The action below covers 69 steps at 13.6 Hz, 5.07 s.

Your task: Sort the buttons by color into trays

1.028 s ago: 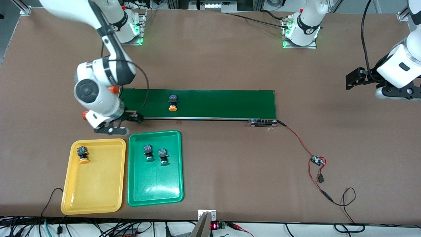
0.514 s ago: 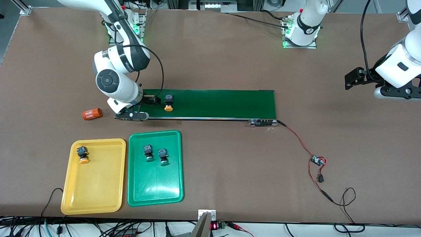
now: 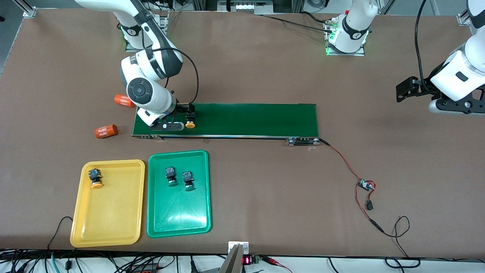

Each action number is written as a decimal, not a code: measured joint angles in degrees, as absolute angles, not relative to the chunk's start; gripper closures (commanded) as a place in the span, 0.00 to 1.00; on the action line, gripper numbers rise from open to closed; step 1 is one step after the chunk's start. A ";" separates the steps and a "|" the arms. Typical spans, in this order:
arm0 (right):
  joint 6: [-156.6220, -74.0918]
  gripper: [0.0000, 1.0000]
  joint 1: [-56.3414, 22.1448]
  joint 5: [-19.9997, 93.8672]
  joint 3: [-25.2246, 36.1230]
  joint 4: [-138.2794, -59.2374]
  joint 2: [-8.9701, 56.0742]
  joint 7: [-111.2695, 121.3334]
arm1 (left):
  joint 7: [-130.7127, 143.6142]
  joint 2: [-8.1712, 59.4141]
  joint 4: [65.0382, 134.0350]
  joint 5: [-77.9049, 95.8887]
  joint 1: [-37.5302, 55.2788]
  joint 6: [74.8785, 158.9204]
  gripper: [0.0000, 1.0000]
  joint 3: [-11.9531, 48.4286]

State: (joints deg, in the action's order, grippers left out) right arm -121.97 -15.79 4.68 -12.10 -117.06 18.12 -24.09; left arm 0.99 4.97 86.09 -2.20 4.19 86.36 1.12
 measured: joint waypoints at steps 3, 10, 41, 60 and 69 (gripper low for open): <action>-122.55 0.01 -15.79 4.67 -12.62 -117.11 19.41 -23.92 | 0.98 5.03 86.10 -2.20 4.13 86.36 0.00 1.05; -125.22 0.77 -15.10 4.65 -12.42 -117.10 21.95 -17.19 | 0.98 5.14 86.10 -2.20 4.04 86.36 0.00 0.97; -138.98 0.62 -5.32 0.49 4.15 -91.46 42.48 5.46 | 0.98 5.21 86.24 -2.21 3.53 85.91 0.00 0.49; -113.89 0.00 -4.54 0.48 5.57 -89.31 22.96 5.50 | 0.98 5.20 86.25 -2.21 3.58 85.07 0.00 0.71; -91.21 0.00 -1.37 -0.94 5.77 -89.55 5.19 5.50 | 0.98 5.05 86.19 -2.21 3.77 84.84 0.00 0.91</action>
